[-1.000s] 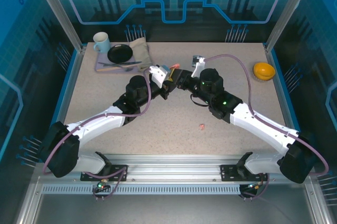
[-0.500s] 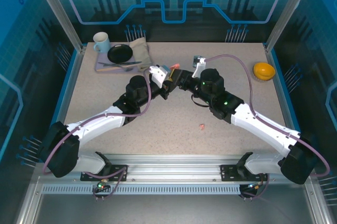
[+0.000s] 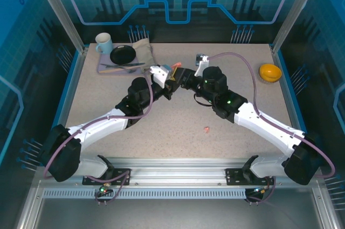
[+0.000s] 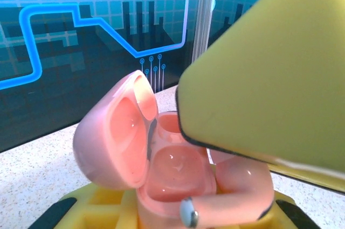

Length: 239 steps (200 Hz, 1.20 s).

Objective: Insert wireless bluetooth earbuds into charging case

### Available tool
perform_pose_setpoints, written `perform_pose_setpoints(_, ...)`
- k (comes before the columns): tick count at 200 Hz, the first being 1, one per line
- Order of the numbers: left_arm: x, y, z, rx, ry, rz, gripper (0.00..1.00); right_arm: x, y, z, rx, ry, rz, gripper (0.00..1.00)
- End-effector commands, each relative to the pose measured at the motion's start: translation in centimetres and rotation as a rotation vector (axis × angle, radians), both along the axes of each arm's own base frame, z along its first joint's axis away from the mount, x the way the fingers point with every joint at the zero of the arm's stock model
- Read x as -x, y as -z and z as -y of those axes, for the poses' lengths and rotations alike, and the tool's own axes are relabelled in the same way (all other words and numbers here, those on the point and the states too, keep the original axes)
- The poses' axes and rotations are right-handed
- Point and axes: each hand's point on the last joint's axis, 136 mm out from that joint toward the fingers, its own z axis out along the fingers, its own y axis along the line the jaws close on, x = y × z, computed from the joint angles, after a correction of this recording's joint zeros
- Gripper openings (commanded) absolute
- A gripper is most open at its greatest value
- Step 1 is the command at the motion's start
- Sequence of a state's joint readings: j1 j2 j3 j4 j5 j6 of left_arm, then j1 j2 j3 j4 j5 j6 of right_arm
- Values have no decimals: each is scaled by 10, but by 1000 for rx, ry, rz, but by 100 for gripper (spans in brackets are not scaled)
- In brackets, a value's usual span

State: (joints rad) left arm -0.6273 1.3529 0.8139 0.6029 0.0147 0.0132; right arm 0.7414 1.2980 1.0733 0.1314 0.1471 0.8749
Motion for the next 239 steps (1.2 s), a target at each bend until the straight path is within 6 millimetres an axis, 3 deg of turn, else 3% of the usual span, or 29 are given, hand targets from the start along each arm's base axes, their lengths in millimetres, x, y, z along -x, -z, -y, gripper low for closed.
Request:
perform_pose_setpoints(1, 7, -54, -9, 161, -15, 118, 0, 1, 17, -5, 32, -1, -52, 29)
perform_pose_setpoints(39, 4, -54, -10, 159, -28, 110, 0, 3, 25, -4, 41, 3, -72, 24)
perform_pose_setpoints(70, 0, -42, -9, 133, -38, 81, 0, 8, 38, -3, 55, -1, -108, 21)
perform_pose_setpoints(163, 0, 33, -10, 45, -44, -47, 0, 28, 106, 14, 91, 43, -274, 15)
perform_pose_setpoints(164, 0, 34, -10, 44, -45, -48, 0, 30, 116, 16, 105, 46, -291, 15)
perform_pose_setpoints(168, 1, 39, -10, 37, -44, -57, 0, 32, 122, 18, 111, 47, -302, 15)
perform_pose_setpoints(239, 12, 121, -15, -21, -52, -235, 0, 56, 209, 31, 171, 90, -486, 13)
